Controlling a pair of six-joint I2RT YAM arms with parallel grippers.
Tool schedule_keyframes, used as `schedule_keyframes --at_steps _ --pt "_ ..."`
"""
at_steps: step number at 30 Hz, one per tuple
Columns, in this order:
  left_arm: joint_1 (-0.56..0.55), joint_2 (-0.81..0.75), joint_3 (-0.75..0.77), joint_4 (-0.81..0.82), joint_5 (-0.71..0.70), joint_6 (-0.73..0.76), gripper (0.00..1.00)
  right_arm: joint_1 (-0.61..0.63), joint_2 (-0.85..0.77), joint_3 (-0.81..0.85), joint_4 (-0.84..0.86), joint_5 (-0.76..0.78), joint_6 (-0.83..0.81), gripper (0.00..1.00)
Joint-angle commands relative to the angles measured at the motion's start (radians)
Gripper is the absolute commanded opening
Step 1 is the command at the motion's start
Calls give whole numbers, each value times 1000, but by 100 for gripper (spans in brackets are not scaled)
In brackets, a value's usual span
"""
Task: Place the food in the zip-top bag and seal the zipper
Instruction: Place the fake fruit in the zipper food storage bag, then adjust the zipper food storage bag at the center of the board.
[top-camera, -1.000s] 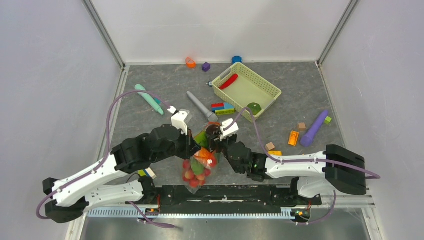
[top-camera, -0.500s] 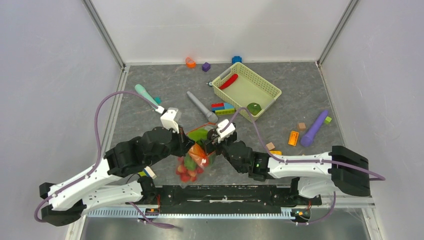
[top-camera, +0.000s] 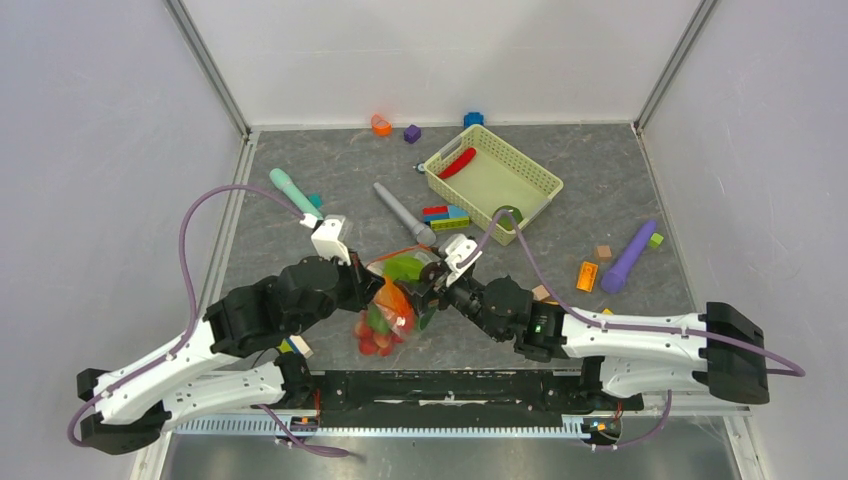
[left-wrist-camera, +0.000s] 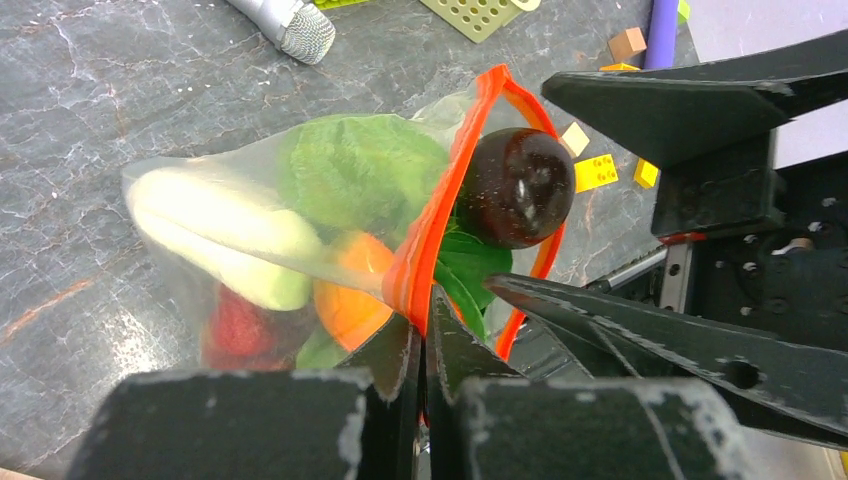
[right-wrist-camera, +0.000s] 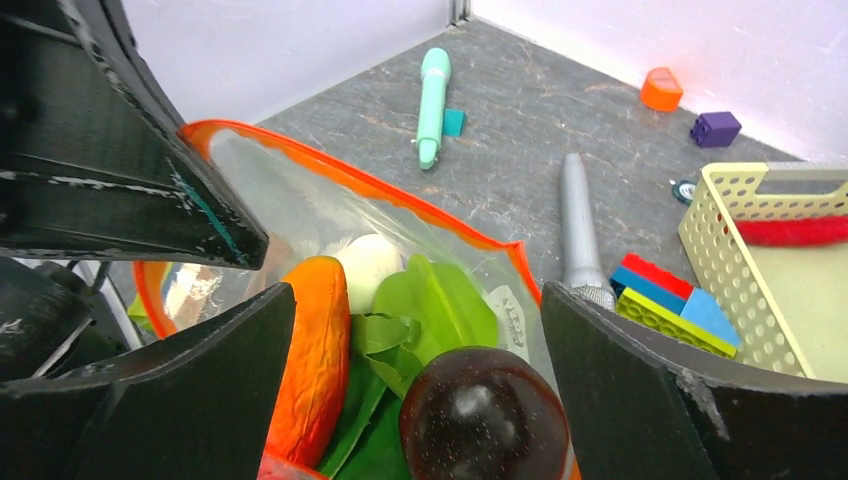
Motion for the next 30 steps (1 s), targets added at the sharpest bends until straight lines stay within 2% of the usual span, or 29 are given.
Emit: schedule_keyframes --at_steps 1,4,7,11,14,18,21,25,30 --pt "-2 -25 0 88 -53 -53 4 0 -70 32 6 -52 -42 98" --pt "-1 -26 -4 96 -60 -60 4 0 -104 37 -13 -26 -73 98" --pt "-2 -29 -6 96 -65 -64 4 0 -140 47 -104 68 -45 98" --pt "-1 -36 -14 99 -68 -64 4 -7 -186 36 -300 263 89 98" --pt "0 -40 -26 108 -66 -58 4 -25 -243 -8 -425 317 198 98" --pt "-2 -47 -44 126 -49 -53 4 -65 -335 -83 -515 293 351 98" --pt "-2 -56 -56 145 -39 -51 4 -89 -384 -148 -520 253 420 98" --pt "0 -54 -53 148 -26 -52 4 -105 -401 -193 -500 221 465 94" --pt "-1 -51 -57 153 -15 -60 4 -112 -357 -197 -423 97 449 91"
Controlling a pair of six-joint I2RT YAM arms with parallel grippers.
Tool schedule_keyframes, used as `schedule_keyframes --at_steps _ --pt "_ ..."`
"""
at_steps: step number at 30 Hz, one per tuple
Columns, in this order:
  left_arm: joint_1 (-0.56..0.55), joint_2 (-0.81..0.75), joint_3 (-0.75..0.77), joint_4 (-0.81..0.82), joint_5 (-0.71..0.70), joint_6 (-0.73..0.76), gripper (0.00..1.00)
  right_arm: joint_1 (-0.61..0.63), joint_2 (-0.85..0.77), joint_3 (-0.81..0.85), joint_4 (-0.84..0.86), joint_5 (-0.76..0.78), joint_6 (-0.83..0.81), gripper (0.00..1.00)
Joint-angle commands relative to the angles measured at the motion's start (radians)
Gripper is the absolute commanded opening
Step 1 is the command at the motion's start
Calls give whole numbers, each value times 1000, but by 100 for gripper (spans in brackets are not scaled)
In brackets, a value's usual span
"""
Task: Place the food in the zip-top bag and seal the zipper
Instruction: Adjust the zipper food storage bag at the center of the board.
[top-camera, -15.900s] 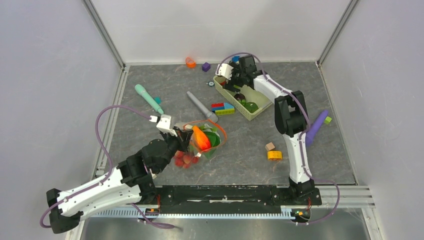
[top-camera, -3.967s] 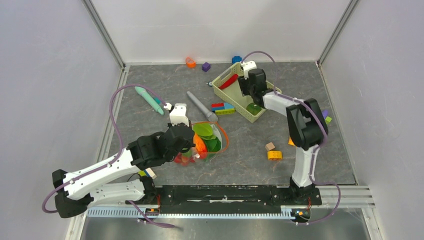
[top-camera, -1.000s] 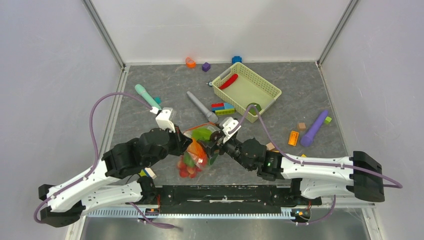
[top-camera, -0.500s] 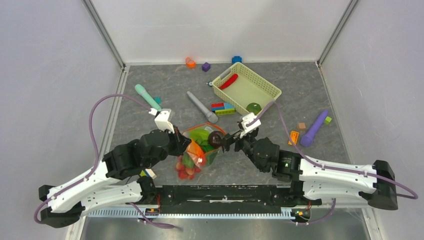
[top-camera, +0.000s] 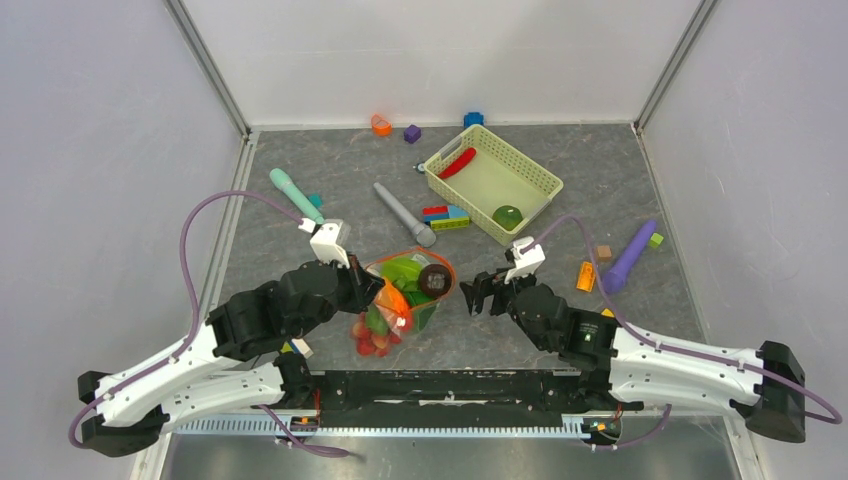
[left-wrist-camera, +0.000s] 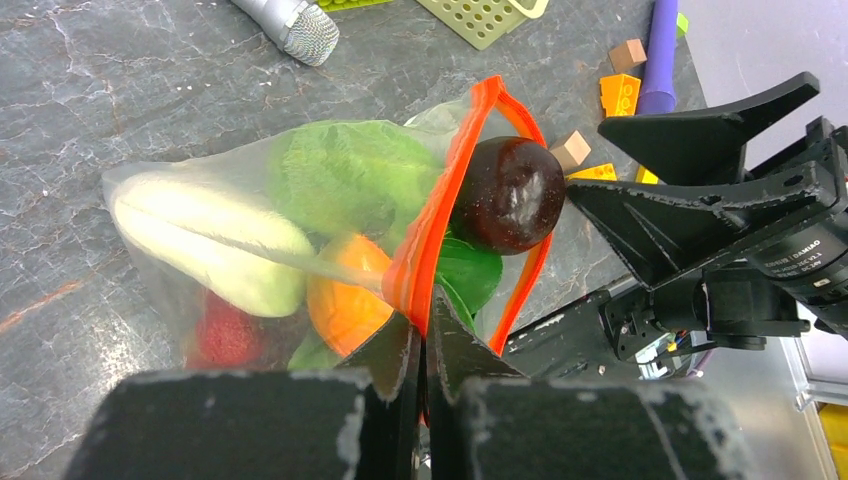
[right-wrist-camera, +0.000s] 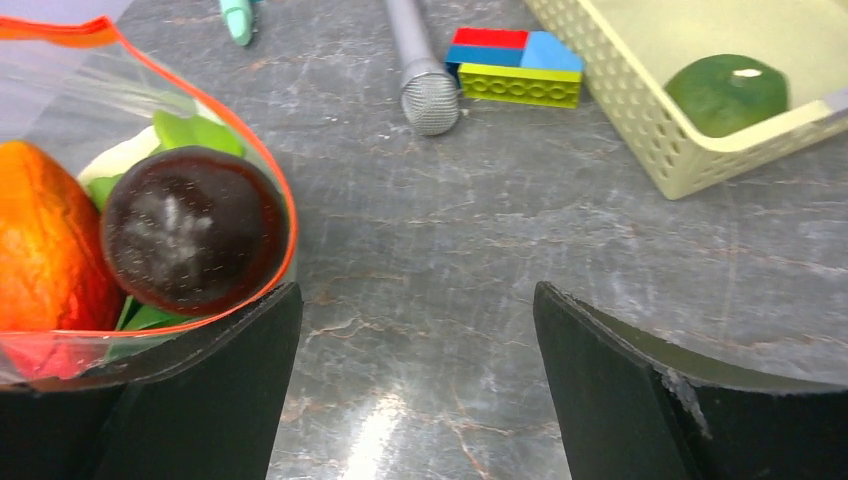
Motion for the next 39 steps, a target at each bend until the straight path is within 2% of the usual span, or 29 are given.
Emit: schedule_keyframes --at_steps 1,12,17,28,36,39 --pt "-1 -12 8 107 3 -38 4 -4 29 1 95 -104 38 91" --pt "-1 -16 5 112 12 -29 4 -7 14 -34 165 -81 55 90" --pt "-1 -13 5 112 15 -33 4 -18 67 -29 169 -54 66 83" --pt "-1 16 0 139 75 -20 3 -38 166 -24 313 -181 71 80" --pt "0 16 -3 158 94 -14 3 -63 243 -17 377 -262 92 71" --pt "-1 14 -4 162 95 -15 3 -64 262 -14 377 -257 102 62"
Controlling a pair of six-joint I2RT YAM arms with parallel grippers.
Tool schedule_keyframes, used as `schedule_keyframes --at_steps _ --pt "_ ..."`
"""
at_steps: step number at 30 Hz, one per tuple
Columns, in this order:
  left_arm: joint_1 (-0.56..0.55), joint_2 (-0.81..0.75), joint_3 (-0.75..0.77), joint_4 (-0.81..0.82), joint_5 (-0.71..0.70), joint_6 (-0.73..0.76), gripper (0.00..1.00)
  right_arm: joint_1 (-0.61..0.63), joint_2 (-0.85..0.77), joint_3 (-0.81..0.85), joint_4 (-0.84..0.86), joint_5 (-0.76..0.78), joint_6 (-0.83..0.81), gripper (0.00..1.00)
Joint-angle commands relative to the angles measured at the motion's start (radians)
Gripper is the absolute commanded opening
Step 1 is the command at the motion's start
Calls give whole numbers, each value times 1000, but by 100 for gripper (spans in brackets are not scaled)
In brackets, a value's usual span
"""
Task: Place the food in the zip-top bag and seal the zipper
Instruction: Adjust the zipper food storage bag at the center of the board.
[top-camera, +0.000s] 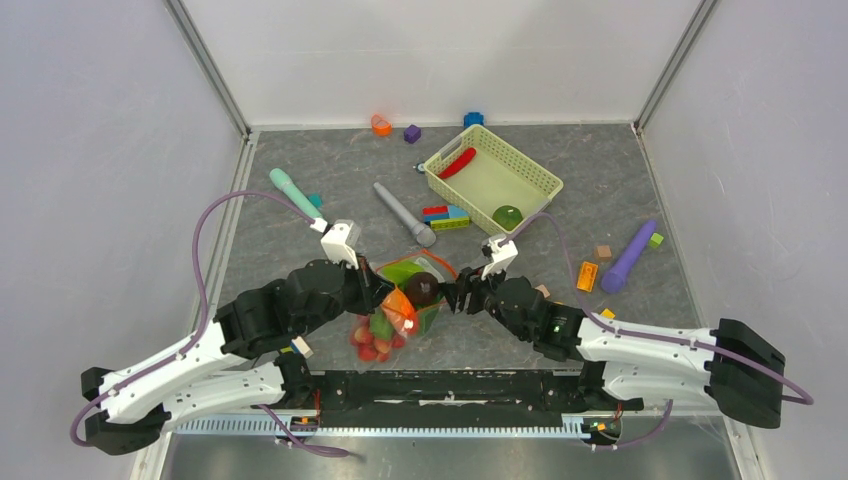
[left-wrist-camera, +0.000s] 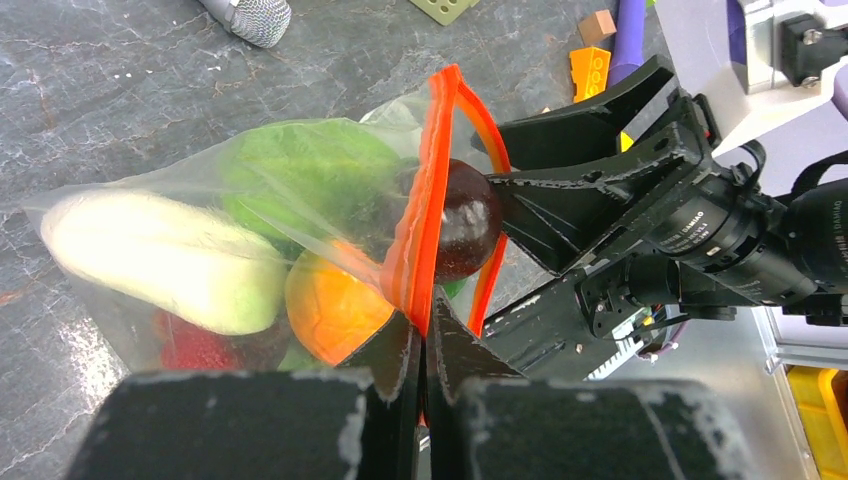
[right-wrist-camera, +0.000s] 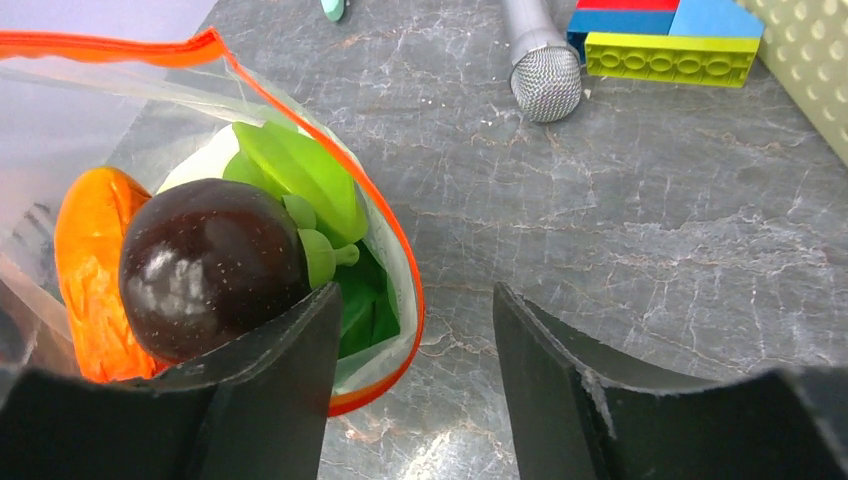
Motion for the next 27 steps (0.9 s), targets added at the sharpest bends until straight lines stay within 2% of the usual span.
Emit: schedule_keyframes --at_steps 1,9,10,17,22,27 --pt "-1 -12 9 112 17 -16 3 -7 24 17 53 -20 22 57" --pt "-2 -10 12 111 -19 -25 3 -7 -4 28 51 -30 -41 11" --pt "-2 -10 14 109 -26 -25 3 -7 -7 36 46 -35 -61 2" --pt "-1 23 78 45 -80 -25 4 -7 -4 135 -54 -71 -155 0" --pt "-2 58 138 -20 -132 -20 5 -7 9 310 -261 -71 -257 0" --pt "-2 100 201 -37 -88 30 5 -7 67 462 -396 -122 -339 0"
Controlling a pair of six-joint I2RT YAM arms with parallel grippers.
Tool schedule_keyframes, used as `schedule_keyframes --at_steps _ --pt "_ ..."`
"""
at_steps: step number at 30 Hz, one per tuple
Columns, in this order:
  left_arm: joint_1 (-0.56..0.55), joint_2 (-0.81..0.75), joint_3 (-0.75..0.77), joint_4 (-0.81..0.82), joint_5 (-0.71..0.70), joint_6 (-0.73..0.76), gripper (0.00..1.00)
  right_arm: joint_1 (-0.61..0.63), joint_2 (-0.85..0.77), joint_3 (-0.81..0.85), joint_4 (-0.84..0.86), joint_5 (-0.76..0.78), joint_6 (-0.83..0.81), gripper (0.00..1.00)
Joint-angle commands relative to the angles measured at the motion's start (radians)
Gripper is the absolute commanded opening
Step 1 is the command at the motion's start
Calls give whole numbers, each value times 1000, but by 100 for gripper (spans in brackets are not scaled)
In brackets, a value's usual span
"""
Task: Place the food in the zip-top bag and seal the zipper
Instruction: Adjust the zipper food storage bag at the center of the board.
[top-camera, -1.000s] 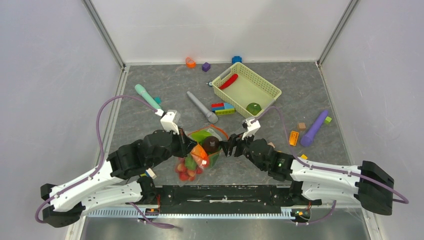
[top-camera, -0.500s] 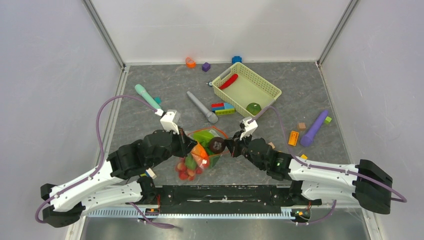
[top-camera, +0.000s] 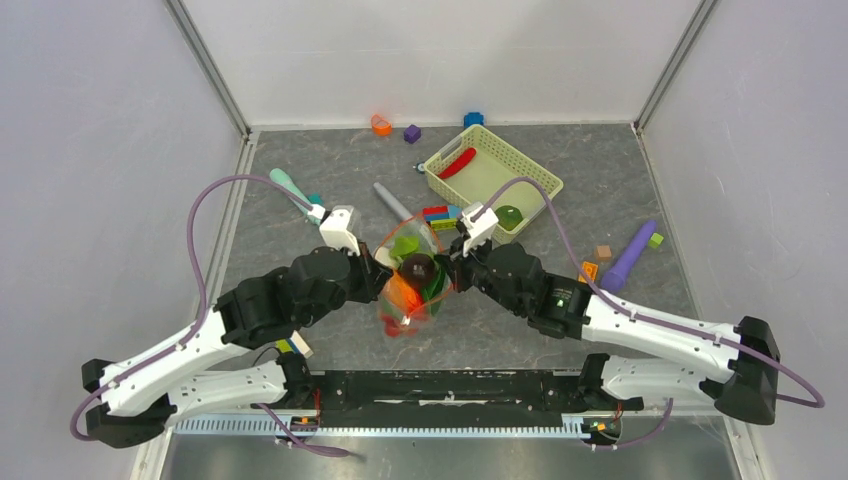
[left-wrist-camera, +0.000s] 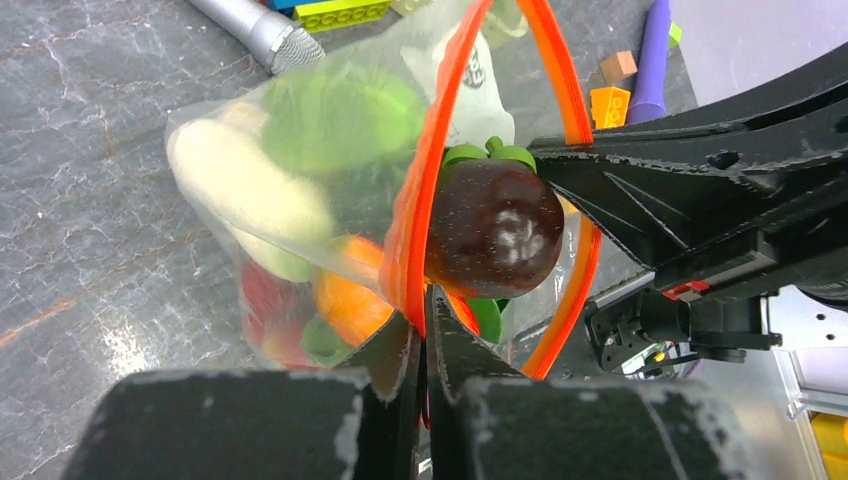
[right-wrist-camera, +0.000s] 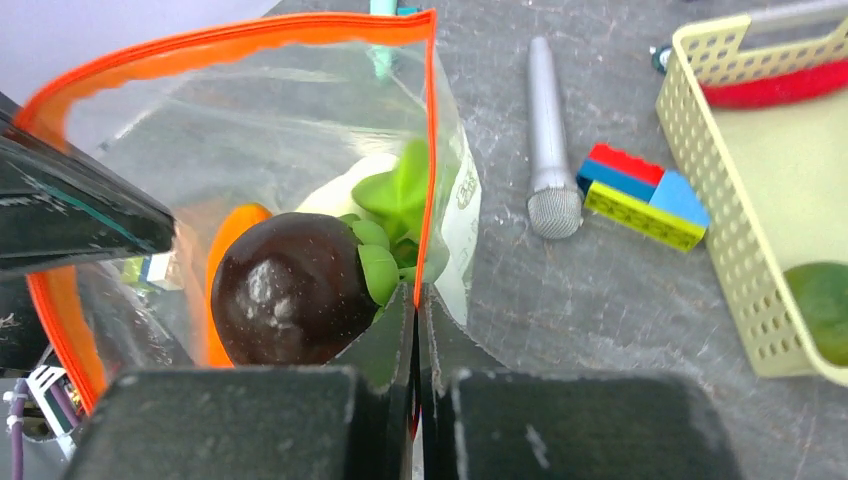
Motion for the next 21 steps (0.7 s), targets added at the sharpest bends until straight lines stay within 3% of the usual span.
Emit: schedule_keyframes --at_steps 1,11,15,21 --pt "-2 27 97 21 1 35 6 -2 42 143 -120 -52 -107 0" --pt "-1 66 150 -63 6 56 11 -1 87 387 -404 54 -234 0" --pt "-2 68 131 -47 28 55 11 -1 100 396 -404 -76 -265 0" --pt "-2 112 96 10 101 52 10 0 128 306 -256 -266 -221 0"
